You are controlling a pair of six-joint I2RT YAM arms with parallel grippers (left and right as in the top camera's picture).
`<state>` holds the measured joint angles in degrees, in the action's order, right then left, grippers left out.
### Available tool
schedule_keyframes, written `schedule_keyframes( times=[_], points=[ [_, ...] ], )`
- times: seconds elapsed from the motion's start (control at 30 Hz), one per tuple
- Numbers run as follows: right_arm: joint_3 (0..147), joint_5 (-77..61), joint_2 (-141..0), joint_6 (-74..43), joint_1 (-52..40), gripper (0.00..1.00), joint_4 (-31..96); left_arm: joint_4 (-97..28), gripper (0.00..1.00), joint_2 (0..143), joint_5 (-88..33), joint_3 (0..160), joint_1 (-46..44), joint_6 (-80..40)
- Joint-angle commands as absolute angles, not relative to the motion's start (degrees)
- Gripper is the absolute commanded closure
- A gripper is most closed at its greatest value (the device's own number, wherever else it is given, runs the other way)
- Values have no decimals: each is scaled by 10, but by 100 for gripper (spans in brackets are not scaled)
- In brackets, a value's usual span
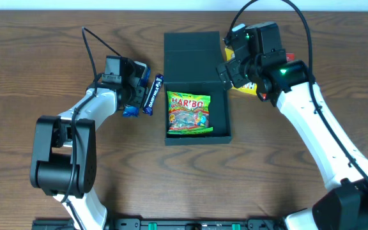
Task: Pack container
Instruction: 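Grasp the blue Oreo pack with the left gripper and lift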
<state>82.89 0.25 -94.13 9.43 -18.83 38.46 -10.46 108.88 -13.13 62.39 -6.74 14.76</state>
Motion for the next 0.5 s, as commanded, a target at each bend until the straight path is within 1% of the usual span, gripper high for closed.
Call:
schedule_keyframes(
  times=[0.0, 0.1, 0.27, 0.43, 0.47],
  points=[
    [836, 6, -940, 88, -183, 1, 386, -107, 43, 1097, -129, 635, -67, 141],
    [836, 6, -940, 88, -183, 1, 387, -112, 49, 1104, -129, 635, -67, 132],
    [836, 7, -940, 88, -183, 1, 386, -117, 54, 1107, -129, 635, -68, 126],
    [836, 16, -940, 88, -176, 1, 386, -117, 64, 1107, -129, 637, -68, 100],
    [836, 15, -940, 88, -172, 1, 386, -117, 68, 1107, -129, 639, -68, 96]
  ],
)
